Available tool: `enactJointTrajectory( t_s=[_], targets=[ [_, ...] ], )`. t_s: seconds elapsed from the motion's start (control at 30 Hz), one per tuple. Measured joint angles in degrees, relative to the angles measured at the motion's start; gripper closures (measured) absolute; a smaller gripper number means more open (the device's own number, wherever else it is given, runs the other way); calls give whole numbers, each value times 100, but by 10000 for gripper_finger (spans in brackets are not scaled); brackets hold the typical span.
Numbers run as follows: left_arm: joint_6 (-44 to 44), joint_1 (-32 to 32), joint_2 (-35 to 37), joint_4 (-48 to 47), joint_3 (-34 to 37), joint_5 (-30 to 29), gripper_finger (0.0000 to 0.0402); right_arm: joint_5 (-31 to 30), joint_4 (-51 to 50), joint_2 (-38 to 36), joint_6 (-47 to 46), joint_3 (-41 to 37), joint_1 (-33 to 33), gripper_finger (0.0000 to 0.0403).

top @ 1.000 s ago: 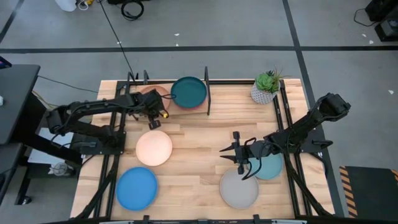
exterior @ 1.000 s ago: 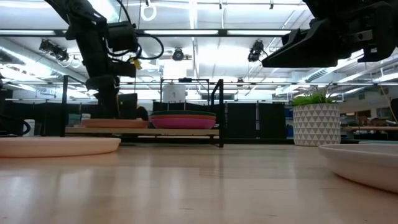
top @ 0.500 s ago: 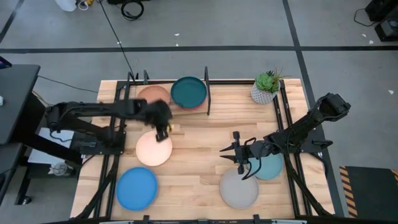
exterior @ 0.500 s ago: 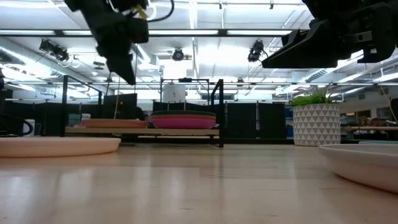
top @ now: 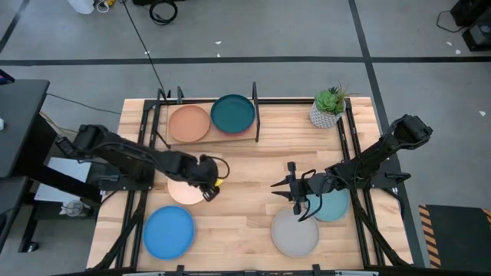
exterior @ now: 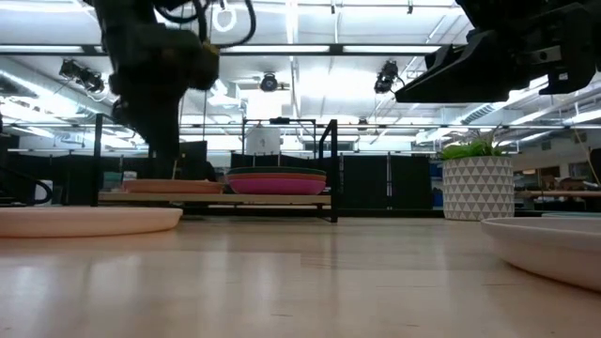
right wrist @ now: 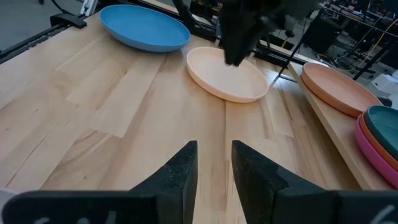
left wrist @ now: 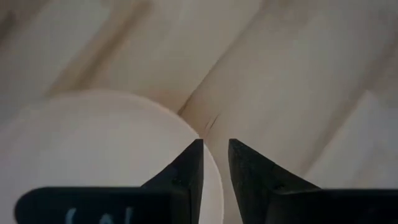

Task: Place and stack plates onto a shelf
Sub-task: Stack the light orange plate on top of the brown plate on the shelf

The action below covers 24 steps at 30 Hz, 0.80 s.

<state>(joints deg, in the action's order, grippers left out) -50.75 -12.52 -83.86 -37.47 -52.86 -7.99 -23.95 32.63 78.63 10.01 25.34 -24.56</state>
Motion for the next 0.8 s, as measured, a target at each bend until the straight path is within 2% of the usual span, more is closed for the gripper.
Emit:
enactJointTrajectory(
  t_s=[0.1,0.27,0.5,0.6,0.8],
  targets=[
    [-537,-86,-339,16,0,24,303,1,2,0,4,0,-1,298],
    [-730,-129,-696,27,0,66,265,1,4,0,6,0,0,298],
    [-806,-122,-838,91,-4,59,206,1,8,0,6,0,4,298],
    [-706,-120,-885,90,-2,23,202,1,9,0,6,0,4,298],
    [-524,-126,-1067,203,-4,16,220,1,-5,0,6,2,4,298]
  ],
)
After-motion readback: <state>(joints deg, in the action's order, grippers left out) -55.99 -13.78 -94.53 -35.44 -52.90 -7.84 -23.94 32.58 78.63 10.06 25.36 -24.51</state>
